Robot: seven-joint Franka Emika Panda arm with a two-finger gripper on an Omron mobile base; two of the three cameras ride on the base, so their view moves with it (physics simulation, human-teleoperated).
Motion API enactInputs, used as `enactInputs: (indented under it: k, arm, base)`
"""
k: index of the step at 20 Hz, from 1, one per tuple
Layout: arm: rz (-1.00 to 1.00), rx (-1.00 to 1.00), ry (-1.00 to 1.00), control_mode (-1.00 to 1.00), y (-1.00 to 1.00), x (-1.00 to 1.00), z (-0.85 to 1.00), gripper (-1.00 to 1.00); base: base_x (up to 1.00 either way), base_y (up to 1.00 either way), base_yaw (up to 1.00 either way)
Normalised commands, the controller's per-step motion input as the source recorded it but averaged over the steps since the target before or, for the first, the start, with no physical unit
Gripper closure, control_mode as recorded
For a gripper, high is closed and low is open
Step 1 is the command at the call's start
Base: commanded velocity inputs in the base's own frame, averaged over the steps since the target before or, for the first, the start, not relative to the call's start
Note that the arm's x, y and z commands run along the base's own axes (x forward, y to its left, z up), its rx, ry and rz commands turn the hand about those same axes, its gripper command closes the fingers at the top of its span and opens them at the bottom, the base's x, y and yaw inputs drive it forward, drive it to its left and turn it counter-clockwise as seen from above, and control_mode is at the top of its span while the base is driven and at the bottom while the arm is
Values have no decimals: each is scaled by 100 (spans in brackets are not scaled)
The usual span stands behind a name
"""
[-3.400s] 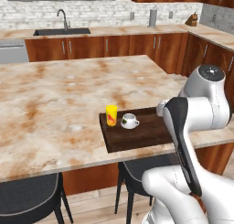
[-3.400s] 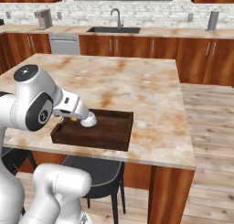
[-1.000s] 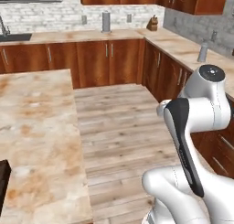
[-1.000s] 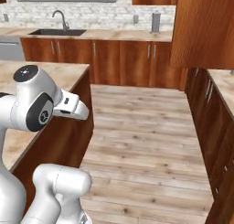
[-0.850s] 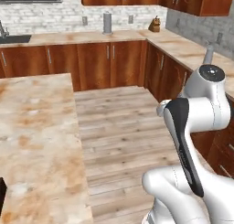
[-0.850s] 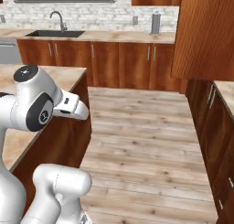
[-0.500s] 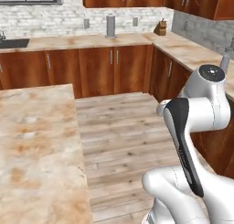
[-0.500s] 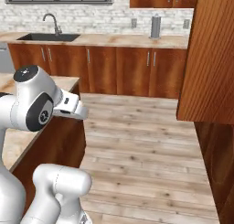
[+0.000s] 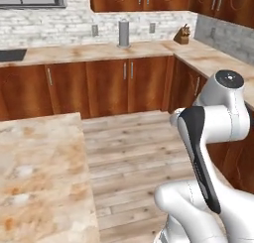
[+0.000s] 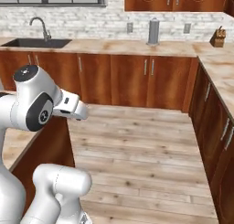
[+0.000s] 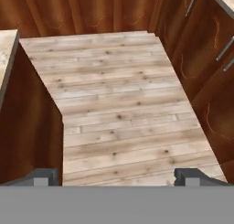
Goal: There is a tray on the dining counter. Grab the cup, mug, and pitcher and place them on the tray. The pitcher may be placed next to the tray if it cannot fit the tray.
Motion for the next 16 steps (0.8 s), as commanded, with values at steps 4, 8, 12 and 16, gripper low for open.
enactInputs:
  k: [4, 8, 12, 16]
  arm:
    - [0, 0, 0, 100, 0, 0, 0, -100]
    - [0, 0, 0, 100, 0, 0, 0, -100]
    - [0, 0, 0, 100, 0, 0, 0, -100]
    - [0, 0, 0, 100, 0, 0, 0, -100]
  base:
    - [74, -19, -27]
    - [59, -12, -52]
    - [69, -1, -61]
    - [74, 0, -61]
